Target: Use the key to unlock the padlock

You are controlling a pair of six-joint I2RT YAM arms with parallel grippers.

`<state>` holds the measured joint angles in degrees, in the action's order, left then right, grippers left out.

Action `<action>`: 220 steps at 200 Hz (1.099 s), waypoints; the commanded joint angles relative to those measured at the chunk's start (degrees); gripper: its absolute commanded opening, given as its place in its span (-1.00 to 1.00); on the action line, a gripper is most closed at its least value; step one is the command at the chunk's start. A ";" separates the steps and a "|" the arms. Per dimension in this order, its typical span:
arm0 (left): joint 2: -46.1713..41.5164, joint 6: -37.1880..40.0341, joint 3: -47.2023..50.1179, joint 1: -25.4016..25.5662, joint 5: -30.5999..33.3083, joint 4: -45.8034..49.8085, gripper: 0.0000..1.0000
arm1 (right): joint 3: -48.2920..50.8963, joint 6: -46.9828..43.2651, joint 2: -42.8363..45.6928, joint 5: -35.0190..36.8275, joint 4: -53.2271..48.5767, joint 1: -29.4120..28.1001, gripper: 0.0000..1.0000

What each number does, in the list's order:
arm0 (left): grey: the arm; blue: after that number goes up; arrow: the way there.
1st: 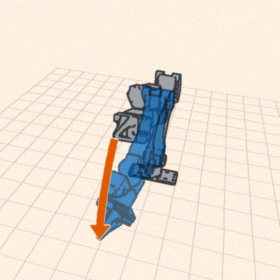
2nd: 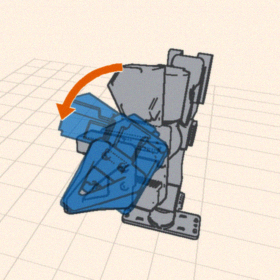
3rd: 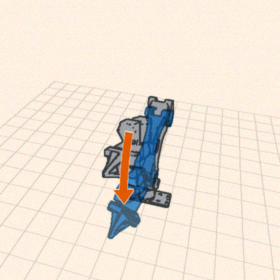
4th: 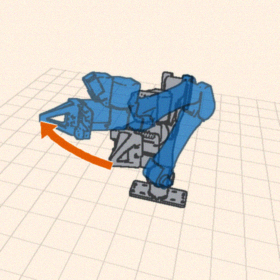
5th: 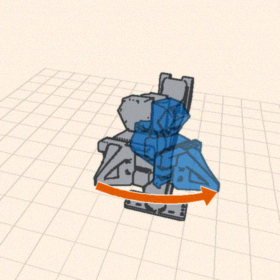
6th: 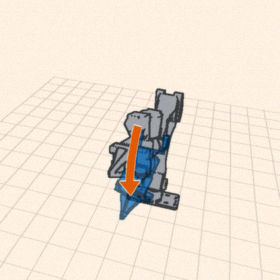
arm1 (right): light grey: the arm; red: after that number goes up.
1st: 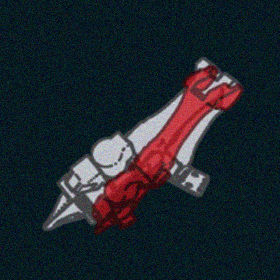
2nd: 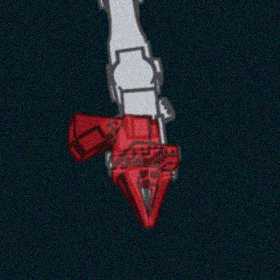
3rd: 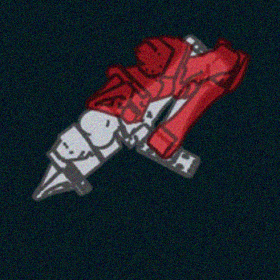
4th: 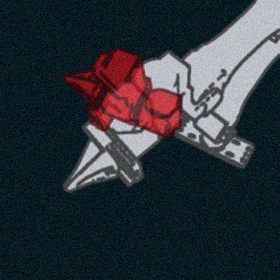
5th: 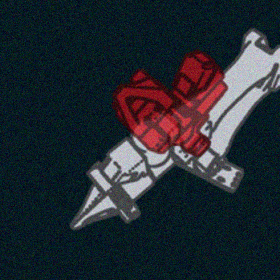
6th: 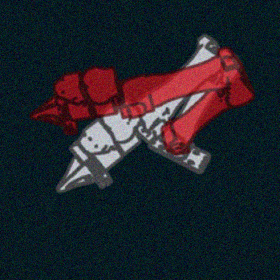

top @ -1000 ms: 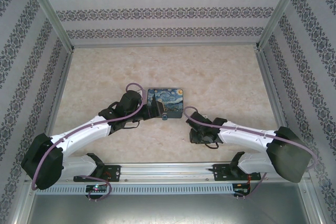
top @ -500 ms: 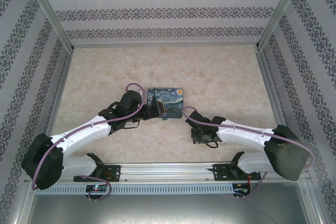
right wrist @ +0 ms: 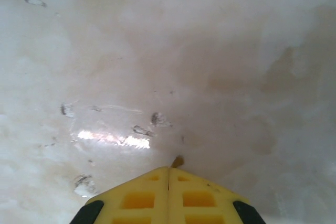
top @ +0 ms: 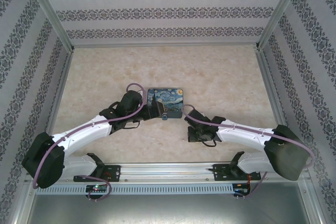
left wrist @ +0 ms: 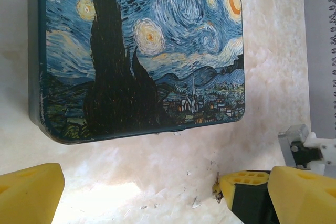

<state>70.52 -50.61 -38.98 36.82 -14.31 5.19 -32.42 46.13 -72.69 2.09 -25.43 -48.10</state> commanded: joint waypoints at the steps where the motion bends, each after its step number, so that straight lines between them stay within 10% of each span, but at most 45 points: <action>1: -0.43 -0.05 -0.09 0.89 0.42 -0.15 0.99 | -1.32 1.56 5.09 -0.73 0.21 1.04 -1.00; 42: -0.57 -0.90 0.13 0.89 0.22 -0.84 0.99 | -1.76 0.50 8.54 -1.33 -0.93 2.65 -1.00; 58: -0.56 -1.06 0.18 0.89 0.24 -0.80 0.99 | -1.86 -0.81 7.87 -1.86 -2.16 2.57 -0.33; 94: -0.55 -1.25 0.44 0.89 0.48 -0.98 0.99 | -0.55 -2.06 5.89 -1.20 -2.97 1.60 -0.06; 220: -0.56 -1.16 0.86 0.89 0.70 -1.16 0.99 | -2.62 -3.51 -5.97 0.84 -3.23 -5.60 -0.07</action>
<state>70.52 -51.11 -38.96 36.82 -14.31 5.15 -34.17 42.85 -76.47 2.90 -27.64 -51.55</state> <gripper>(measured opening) 0.997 0.473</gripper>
